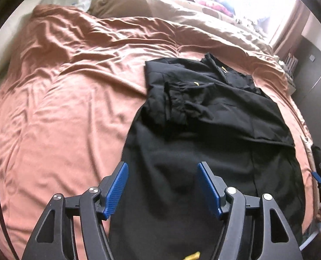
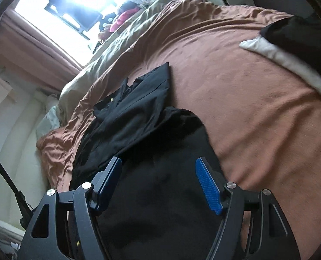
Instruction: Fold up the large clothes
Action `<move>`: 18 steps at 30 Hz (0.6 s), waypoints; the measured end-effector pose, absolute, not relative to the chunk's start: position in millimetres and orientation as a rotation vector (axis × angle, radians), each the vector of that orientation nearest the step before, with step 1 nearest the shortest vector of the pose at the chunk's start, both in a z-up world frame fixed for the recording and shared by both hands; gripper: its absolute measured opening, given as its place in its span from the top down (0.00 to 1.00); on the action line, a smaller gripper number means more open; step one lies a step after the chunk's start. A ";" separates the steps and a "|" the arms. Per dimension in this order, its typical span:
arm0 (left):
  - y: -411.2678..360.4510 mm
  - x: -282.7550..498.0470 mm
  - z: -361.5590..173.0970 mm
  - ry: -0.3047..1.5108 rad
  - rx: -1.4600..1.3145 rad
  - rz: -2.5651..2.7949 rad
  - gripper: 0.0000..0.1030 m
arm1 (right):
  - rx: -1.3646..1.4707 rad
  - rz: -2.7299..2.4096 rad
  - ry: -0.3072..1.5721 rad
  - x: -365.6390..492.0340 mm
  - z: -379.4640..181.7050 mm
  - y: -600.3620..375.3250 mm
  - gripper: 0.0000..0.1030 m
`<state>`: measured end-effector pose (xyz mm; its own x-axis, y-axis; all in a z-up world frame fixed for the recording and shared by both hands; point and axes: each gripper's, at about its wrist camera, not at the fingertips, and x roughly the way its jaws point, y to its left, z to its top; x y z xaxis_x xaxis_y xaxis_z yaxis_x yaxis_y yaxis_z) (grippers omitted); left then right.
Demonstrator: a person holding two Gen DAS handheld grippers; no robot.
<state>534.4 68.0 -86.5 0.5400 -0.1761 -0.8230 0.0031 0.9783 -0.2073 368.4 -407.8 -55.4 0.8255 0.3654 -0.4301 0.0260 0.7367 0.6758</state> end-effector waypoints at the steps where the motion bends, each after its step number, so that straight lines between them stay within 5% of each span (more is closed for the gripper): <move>1: 71.5 524.6 -85.1 0.991 -0.194 -0.107 0.34 | 0.720 0.191 0.577 358.2 -54.8 -410.5 0.33; 18: 115.9 345.0 -75.1 0.912 -0.290 -0.104 0.34 | 0.622 0.235 0.567 211.0 -32.3 -447.9 0.33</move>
<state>345.0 115.9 -75.1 0.6101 -0.2106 -0.7638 -0.0337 0.9562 -0.2906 211.0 -447.9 -32.3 0.8235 0.3718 -0.4285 -0.0411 0.7924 0.6086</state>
